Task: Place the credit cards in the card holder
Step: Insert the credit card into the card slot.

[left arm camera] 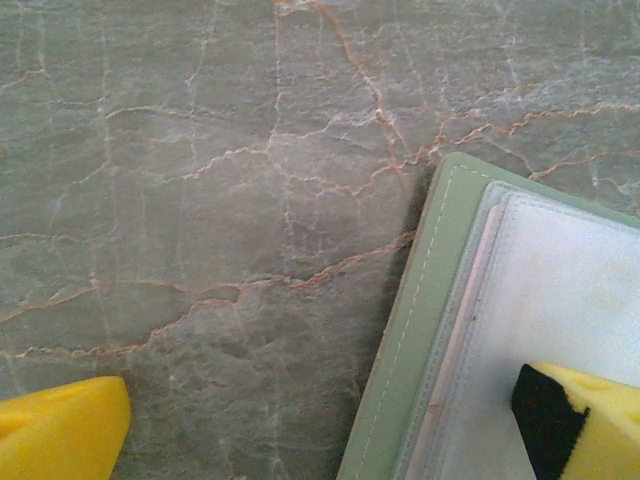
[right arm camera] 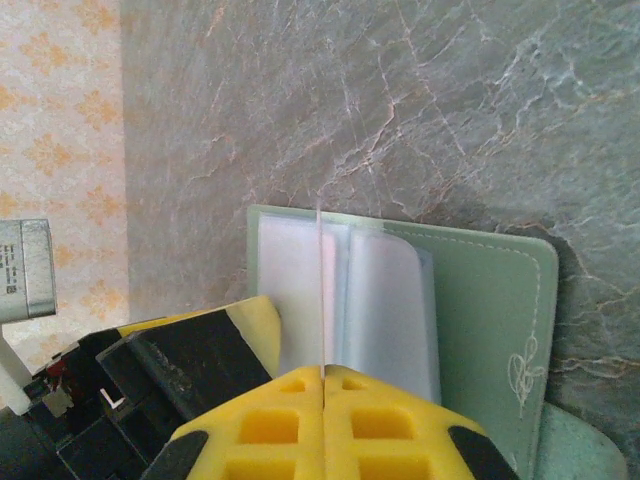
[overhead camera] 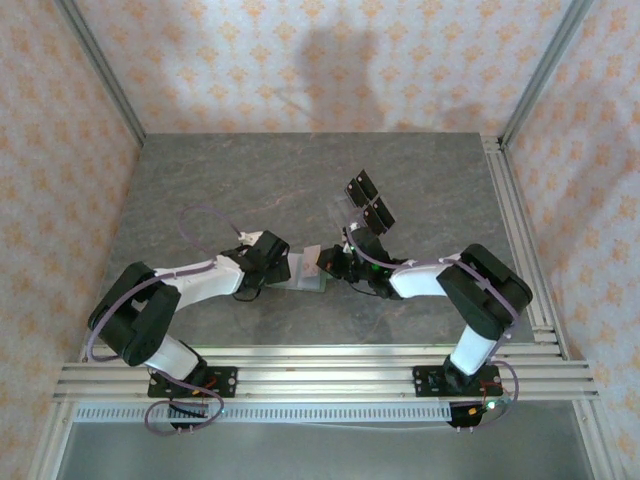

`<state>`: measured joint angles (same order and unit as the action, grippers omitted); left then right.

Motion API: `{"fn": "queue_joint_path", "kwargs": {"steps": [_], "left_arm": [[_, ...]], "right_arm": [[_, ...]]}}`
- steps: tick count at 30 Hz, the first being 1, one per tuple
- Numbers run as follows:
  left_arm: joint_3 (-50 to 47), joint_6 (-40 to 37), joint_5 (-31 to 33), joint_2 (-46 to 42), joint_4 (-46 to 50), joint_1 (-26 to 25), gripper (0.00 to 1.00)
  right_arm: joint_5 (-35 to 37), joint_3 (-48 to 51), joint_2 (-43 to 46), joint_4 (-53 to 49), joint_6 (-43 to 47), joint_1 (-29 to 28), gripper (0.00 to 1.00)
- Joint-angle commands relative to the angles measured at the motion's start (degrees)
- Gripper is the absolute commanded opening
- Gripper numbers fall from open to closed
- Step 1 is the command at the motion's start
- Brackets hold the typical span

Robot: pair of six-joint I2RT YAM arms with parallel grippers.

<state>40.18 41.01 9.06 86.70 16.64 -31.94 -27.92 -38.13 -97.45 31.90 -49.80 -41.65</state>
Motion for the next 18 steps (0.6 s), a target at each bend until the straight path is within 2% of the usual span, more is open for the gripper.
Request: {"fn": "queue_joint_path", "kwargs": {"steps": [1,18], "left_arm": [[-2.9,1.0,2.9,0.3,7.0,-0.1,1.0],[-4.4,2.0,3.4,-1.7,7.7,-0.2,1.0]], "right_arm": [[-0.1,1.3,-1.7,5.4,-1.5,-0.6,0.0],[-1.7,4.9,-8.8,24.0,-7.8,-1.0,0.0]]}}
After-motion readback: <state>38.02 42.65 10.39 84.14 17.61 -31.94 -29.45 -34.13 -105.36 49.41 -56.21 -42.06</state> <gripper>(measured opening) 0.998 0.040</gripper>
